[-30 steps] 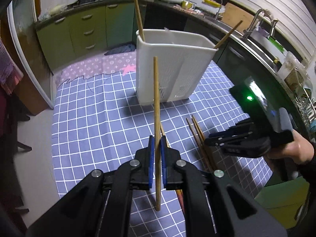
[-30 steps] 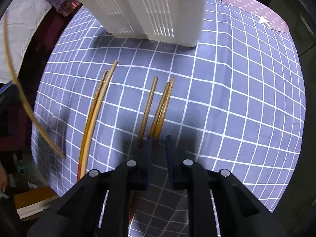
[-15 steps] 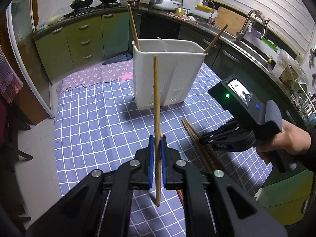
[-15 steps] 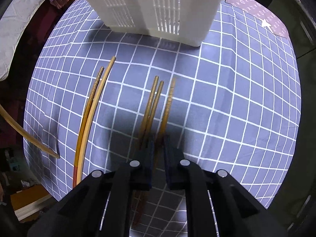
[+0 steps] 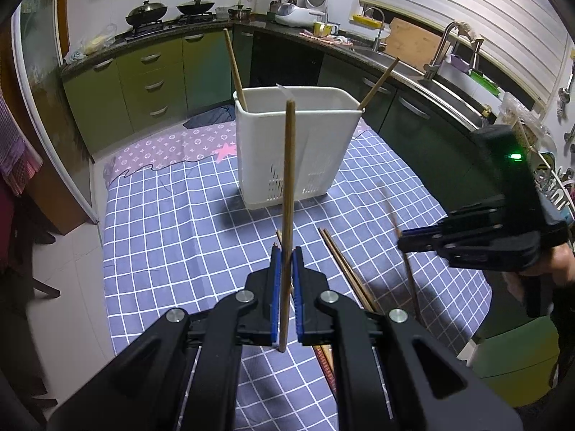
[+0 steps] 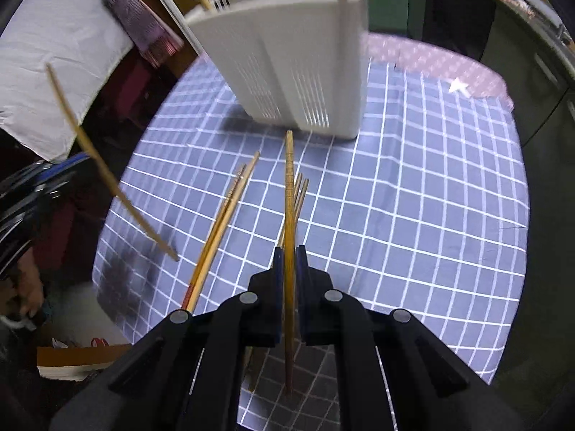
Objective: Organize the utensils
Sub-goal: 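Grasp a chopstick with the right tool while the left tool carries its chopstick, then drop the left tool's chopstick into the holder while the right tool carries its chopstick over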
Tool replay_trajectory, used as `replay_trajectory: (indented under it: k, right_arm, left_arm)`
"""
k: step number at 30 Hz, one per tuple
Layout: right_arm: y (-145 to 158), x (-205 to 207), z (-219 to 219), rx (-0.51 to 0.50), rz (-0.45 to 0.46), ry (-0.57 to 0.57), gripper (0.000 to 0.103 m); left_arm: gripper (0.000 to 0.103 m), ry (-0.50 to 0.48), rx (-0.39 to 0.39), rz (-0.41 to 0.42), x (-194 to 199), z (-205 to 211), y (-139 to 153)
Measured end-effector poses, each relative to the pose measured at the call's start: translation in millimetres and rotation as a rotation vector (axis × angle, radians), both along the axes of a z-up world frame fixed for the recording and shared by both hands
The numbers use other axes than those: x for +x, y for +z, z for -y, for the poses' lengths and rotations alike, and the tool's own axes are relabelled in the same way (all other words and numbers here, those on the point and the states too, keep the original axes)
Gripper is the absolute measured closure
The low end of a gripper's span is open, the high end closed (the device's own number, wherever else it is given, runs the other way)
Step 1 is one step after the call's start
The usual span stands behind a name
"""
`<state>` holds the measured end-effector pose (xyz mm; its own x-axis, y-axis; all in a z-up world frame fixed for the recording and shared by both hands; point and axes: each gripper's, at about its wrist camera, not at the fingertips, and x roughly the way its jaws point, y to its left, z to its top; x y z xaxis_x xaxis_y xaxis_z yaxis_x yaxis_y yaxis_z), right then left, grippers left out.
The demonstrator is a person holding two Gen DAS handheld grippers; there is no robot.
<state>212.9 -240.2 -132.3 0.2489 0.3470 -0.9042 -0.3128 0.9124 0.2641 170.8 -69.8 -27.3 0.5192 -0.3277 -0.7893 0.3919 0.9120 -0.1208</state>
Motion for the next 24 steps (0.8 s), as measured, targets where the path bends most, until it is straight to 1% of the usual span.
replay_trajectory:
  k: [3,4,10,18,24]
  right_arm:
    - [16.5,-13.2,14.6,0.032,0.041,-0.010,0.096]
    - [20.8,-18.8,29.0,0.038,0.047,-0.012,0.096]
    - [40.6,-40.6,45.1,0.061,0.114,-0.018,0.096]
    - [58.3,-49.5,50.3,0.088,0.170,-0.017,0.096]
    - [73.4,-48.4,51.6,0.108,0.207,-0.015,0.096]
  left_arm:
    - [0.096,-0.002,0.001,0.003,-0.5,-0.5,0.5]
    - [0.096,-0.002,0.000,0.005,-1.0,-0.5,1.7]
    - [0.097,-0.003,-0.007,0.013,-0.6,0.8,9.0]
    - [0.097,-0.017,-0.016,0.028,4.0,8.2,21.8]
    - [0.097,-0.033,-0.038,0.036,12.6,12.1,39.2]
